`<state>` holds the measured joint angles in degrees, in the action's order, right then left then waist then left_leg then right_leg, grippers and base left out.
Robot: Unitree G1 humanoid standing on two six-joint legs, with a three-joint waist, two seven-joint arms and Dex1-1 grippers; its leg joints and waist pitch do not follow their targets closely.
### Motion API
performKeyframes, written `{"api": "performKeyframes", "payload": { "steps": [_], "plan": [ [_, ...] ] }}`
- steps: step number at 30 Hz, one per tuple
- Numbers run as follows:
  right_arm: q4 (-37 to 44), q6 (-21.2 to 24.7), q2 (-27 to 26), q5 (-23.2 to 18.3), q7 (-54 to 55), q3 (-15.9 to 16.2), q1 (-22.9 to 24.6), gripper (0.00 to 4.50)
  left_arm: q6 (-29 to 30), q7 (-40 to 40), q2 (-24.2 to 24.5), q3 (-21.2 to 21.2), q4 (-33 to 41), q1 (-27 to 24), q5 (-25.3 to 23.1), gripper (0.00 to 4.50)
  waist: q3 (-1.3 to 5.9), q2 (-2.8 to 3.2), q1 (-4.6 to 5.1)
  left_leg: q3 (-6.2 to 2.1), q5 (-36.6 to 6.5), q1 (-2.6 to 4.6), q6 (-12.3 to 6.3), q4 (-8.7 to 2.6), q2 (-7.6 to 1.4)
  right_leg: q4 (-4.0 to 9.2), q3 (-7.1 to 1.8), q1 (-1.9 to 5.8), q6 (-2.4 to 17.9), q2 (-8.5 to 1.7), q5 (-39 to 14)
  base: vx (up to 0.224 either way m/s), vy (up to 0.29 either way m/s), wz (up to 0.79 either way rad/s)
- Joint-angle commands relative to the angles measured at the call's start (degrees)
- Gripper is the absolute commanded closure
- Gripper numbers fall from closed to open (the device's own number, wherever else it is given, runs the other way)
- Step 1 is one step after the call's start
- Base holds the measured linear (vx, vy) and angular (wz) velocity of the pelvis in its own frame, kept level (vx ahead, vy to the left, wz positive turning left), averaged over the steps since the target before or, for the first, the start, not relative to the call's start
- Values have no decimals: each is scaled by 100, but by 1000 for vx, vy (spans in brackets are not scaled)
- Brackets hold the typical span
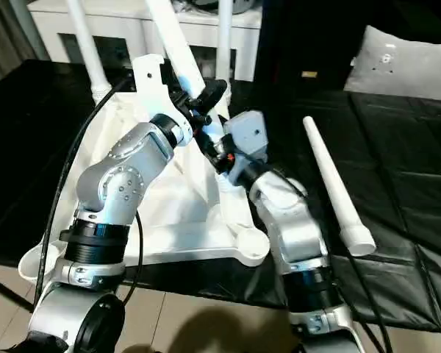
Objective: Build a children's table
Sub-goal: Pick table leg
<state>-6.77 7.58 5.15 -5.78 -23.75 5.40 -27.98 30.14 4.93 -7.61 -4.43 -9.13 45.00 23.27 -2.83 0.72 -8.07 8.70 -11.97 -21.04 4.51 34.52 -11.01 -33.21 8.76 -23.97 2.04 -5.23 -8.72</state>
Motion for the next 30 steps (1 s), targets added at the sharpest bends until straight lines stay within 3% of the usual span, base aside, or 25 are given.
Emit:
{"api": "performKeyframes", "payload": {
  "steps": [1, 9, 16, 18, 20, 23, 30],
  "plan": [
    [-75, -178, 32, 90, 195, -157, -135, 266, -72, -106, -322, 6, -48, 44, -120, 246, 453, -29, 28, -9, -99, -3, -492, -327, -192, 298, -368, 461, 638, -369, -947, 0, 0, 0],
    [-386, -605, 43, 263, 281, -67, -190, 266, -198, -109, -326, 35, -139, 83, -9, 259, 452, -31, 38, -9, -189, 0, -454, -330, -194, 304, -373, 461, 612, -362, -1025, 0, 0, 0],
    [-579, -597, 69, 251, 176, -64, -308, 266, -257, -32, -228, 39, -201, 107, 51, 262, 467, -31, 43, -7, -118, 2, -508, -315, -189, 277, -380, 466, 685, -359, -868, 0, 0, 0],
    [-566, -501, 127, 67, -134, -50, -314, 266, -262, 88, -133, 89, -207, 114, 58, 262, 469, -29, 42, -8, -66, -2, -569, -308, -191, 266, -377, 468, 735, -355, -779, 0, 0, 0],
    [-500, -284, 242, -160, -432, -75, -268, 210, -245, 270, 43, 169, -261, 120, 12, 262, 462, -38, 36, -1, -125, -2, -634, -307, -181, 293, -371, 477, 705, -356, -893, 0, 0, 0],
    [-406, -54, 402, -507, -822, -181, -231, 176, -188, 509, 258, 182, -325, 140, 21, 263, 464, -37, 16, -7, -131, -1, -680, -305, -188, 301, -369, 473, 627, -356, -1030, 0, 0, 0],
    [-61, 674, 877, -1442, -1815, -490, -149, 120, -74, 1150, 710, 172, -528, 193, 131, 264, 468, -46, 2, -4, -148, 13, -664, -302, -186, 316, -357, 468, 635, -352, -1129, 0, 0, 0]
  ]
}}
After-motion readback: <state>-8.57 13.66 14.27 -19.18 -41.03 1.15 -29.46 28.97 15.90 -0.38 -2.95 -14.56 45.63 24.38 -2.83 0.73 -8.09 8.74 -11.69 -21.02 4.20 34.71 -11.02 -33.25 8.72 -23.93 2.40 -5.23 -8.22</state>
